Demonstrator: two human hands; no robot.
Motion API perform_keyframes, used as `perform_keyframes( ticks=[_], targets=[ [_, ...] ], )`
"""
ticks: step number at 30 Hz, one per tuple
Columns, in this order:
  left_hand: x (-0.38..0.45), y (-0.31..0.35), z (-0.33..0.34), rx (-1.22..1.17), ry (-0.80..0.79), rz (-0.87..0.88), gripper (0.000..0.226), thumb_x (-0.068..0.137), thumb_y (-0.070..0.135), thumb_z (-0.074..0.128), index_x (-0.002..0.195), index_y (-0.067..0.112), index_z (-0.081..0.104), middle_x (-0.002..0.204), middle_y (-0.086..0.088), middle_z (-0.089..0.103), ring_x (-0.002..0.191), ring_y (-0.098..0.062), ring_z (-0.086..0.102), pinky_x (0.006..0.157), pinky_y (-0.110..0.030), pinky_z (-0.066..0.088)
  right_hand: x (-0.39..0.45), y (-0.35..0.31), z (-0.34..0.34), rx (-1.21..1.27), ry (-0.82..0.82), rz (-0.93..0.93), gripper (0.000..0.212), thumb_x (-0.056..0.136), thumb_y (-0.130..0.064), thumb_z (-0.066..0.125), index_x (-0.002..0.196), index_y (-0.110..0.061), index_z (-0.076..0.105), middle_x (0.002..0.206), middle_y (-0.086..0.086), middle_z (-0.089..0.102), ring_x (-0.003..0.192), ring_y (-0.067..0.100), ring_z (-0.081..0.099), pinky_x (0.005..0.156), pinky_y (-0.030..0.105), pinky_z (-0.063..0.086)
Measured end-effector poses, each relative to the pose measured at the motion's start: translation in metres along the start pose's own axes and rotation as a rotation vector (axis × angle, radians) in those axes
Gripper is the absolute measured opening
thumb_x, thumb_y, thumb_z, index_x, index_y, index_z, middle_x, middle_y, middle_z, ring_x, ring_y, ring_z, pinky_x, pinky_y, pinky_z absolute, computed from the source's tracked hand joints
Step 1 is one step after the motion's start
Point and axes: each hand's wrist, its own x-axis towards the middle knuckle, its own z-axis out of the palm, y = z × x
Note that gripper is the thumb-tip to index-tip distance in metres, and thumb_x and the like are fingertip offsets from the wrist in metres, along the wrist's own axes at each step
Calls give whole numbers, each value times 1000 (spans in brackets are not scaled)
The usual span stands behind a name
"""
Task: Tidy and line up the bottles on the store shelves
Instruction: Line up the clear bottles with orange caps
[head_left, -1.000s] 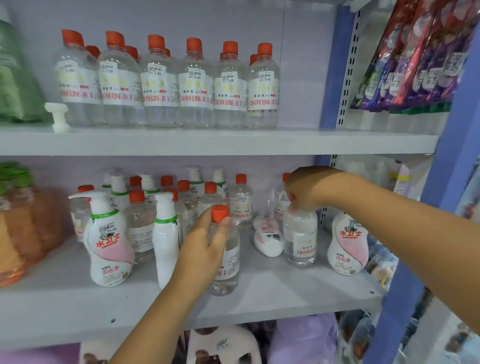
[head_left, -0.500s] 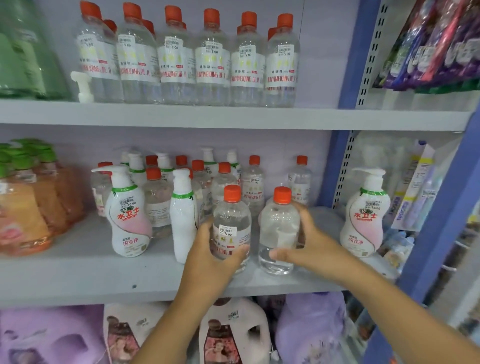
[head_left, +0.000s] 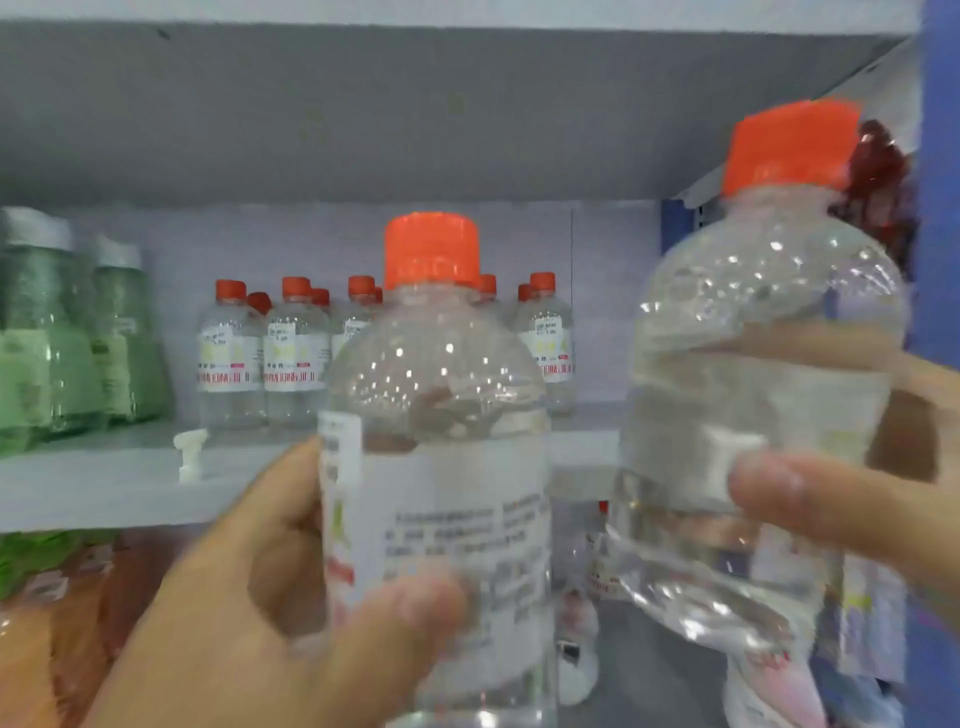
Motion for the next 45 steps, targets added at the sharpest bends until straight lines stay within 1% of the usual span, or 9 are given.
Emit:
perform_keyframes(
  ticks=[4, 9, 16, 20, 24, 28, 31, 37, 45],
  targets=[
    [78, 38, 12, 156, -82, 19, 49, 62, 69, 74, 101, 39, 72, 84, 25, 76, 72, 6, 71, 68, -22, 56, 65, -39, -7, 72, -100, -28, 66, 56, -67, 83, 113, -37, 72, 101, -13, 78, 89, 6, 75, 75, 34, 60],
    [160, 8, 39, 371, -79, -132, 34, 82, 55, 76, 102, 30, 65, 90, 11, 70, 73, -8, 66, 59, -27, 47, 134, 6, 19, -48, -107, 191, 30, 78, -42, 85, 97, -31, 65, 93, -6, 77, 80, 11, 74, 64, 29, 63],
    [194, -24, 56, 571, -210, -224, 47, 82, 59, 74, 105, 25, 51, 99, 5, 61, 71, -17, 68, 56, -27, 48, 171, 59, 36, -143, -184, 210, 32, 78, -48, 83, 104, -37, 69, 92, -9, 76, 84, 9, 74, 70, 32, 64],
    [197, -40, 63, 531, -174, -180, 49, 77, 55, 81, 100, 25, 50, 98, 5, 61, 72, -15, 66, 57, -29, 58, 175, 78, 44, -191, -130, 137, 58, 75, -70, 75, 120, -39, 57, 101, -18, 71, 92, 2, 68, 73, 22, 56],
    [197, -52, 58, 486, -209, -198, 62, 72, 49, 88, 116, 36, 47, 97, 14, 66, 78, -11, 70, 78, -37, 63, 166, 73, 30, -174, -297, 222, 49, 88, -54, 71, 127, -39, 45, 112, -18, 65, 100, 3, 63, 79, 21, 51],
    [196, -56, 56, 505, -260, -237, 57, 75, 48, 86, 116, 35, 48, 101, 14, 69, 84, -10, 72, 81, -33, 61, 167, 81, 31, -144, -221, 275, 59, 82, -36, 81, 131, -27, 49, 109, -14, 67, 96, 6, 68, 82, 28, 58],
    [197, -56, 57, 500, -249, -251, 57, 75, 48, 86, 114, 36, 46, 103, 11, 66, 84, -16, 74, 84, -38, 62, 167, 77, 40, -148, -161, 279, 63, 79, -37, 84, 127, -25, 46, 106, -12, 66, 90, 6, 67, 66, 23, 55],
    [199, -63, 53, 499, -265, -257, 82, 74, 51, 85, 141, 29, 44, 109, 11, 68, 89, -15, 74, 88, -40, 61, 164, 75, 43, -155, -191, 283, 56, 83, -45, 80, 123, -28, 45, 107, -14, 62, 92, 1, 60, 67, 19, 48],
    [197, -61, 56, 512, -237, -243, 68, 73, 49, 87, 125, 30, 47, 102, 13, 67, 87, -12, 72, 86, -37, 60, 161, 75, 42, -91, -173, 303, 48, 83, -32, 82, 122, -28, 53, 108, -12, 66, 94, 5, 63, 69, 20, 50]
  ],
)
